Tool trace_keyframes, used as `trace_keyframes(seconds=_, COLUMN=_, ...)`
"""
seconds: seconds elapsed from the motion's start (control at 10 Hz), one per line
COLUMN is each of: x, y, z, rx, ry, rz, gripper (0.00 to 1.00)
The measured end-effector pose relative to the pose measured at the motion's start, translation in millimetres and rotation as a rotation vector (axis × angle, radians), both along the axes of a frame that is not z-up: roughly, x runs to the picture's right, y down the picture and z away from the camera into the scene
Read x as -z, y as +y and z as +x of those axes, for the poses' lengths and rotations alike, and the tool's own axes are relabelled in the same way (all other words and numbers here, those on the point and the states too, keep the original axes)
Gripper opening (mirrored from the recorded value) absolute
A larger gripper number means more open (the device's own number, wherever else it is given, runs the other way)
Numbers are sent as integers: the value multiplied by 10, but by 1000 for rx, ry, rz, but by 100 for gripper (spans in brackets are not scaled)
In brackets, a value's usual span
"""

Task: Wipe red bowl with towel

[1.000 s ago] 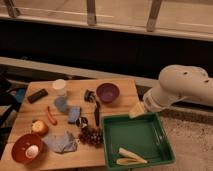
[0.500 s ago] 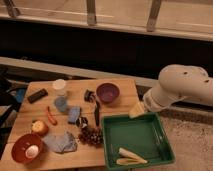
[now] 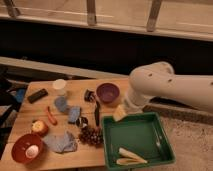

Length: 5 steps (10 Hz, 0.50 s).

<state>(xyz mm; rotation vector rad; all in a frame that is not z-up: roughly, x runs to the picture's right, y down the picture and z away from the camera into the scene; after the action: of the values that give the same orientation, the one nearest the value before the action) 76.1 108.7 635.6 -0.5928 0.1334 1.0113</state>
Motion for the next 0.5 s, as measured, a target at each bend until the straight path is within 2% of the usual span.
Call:
trace_keyframes(seconds=0.2, x=-36, y=177, z=-496, rx=74, ry=-44, rz=-9, gripper=69)
trace_keyframes(seconds=0.3, x=-13, y=289, z=-756, rx=104, ry=-84, rz=-10, gripper=69)
trace_keyframes(seconds=0.5, x=78, y=466, z=-1059, rx=138, ry=-162, rz=-18, gripper=69)
